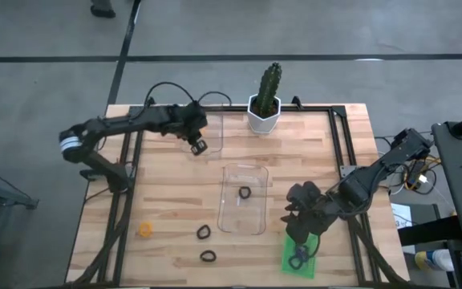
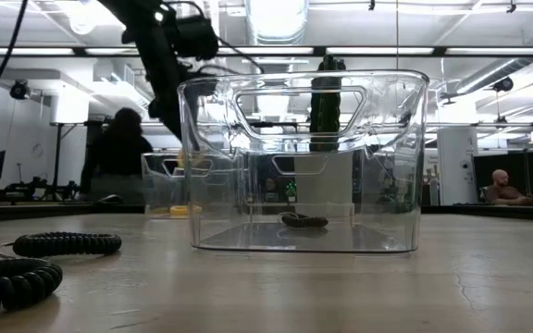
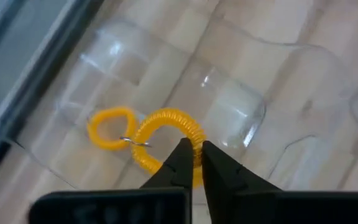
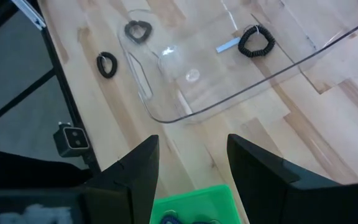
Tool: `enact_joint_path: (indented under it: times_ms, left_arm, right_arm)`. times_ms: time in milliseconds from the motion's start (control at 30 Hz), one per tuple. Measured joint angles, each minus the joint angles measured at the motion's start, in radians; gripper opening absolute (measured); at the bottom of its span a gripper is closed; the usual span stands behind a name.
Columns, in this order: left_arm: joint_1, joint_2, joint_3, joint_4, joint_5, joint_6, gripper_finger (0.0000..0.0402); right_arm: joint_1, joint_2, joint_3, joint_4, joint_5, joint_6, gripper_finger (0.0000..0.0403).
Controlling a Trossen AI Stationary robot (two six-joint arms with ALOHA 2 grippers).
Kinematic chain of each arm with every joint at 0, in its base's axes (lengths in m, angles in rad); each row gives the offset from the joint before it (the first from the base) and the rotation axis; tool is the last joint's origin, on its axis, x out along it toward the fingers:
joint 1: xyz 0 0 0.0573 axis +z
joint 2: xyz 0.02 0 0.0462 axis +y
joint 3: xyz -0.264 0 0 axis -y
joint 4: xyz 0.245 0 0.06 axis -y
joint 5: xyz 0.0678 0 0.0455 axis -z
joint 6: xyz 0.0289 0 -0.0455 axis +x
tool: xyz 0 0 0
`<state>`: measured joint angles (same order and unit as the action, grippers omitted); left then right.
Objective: Sort spring keychains
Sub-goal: Put the top yellow spring keychain into the top transparent bin, then put the top black spring keychain into the bottom transparent bin
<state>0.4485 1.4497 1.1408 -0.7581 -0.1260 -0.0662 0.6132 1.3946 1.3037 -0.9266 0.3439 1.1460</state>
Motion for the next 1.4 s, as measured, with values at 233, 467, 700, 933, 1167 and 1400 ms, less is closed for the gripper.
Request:
enact_joint_path:
  times_ms: [233, 467, 700, 933, 1167, 1400]
  left_arm:
    - [0.002, -0.014, 0.0, -0.024, 0.103, -0.047, 0.0098]
    - [-0.062, -0.112, 0.028, -0.141, 0.075, -0.206, 0.0144]
    - [-0.313, -0.238, 0.033, -0.165, 0.088, -0.442, 0.014]
    - [-0.64, -0.201, 0.032, -0.138, 0.012, -0.734, 0.014]
    - [-0.854, -0.052, 0.032, -0.106, -0.051, -0.909, 0.014]
    - [-0.917, 0.127, 0.031, -0.073, -0.056, -1.028, 0.014]
  right_arm:
    - [0.0, 0.016, 0.0, 0.022, -0.001, -0.001, 0.0182]
    - [0.0, 0.013, 0.0, 0.021, -0.005, -0.084, 0.0182]
    - [0.0, 0.011, 0.0, 0.02, -0.006, -0.186, 0.0172]
    - [0.002, 0.01, 0.0, 0.018, -0.009, -0.274, 0.0158]
    - [0.002, 0.009, 0.0, 0.016, -0.032, -0.286, 0.0153]
    - [0.003, 0.009, 0.0, 0.016, -0.065, -0.301, 0.0154]
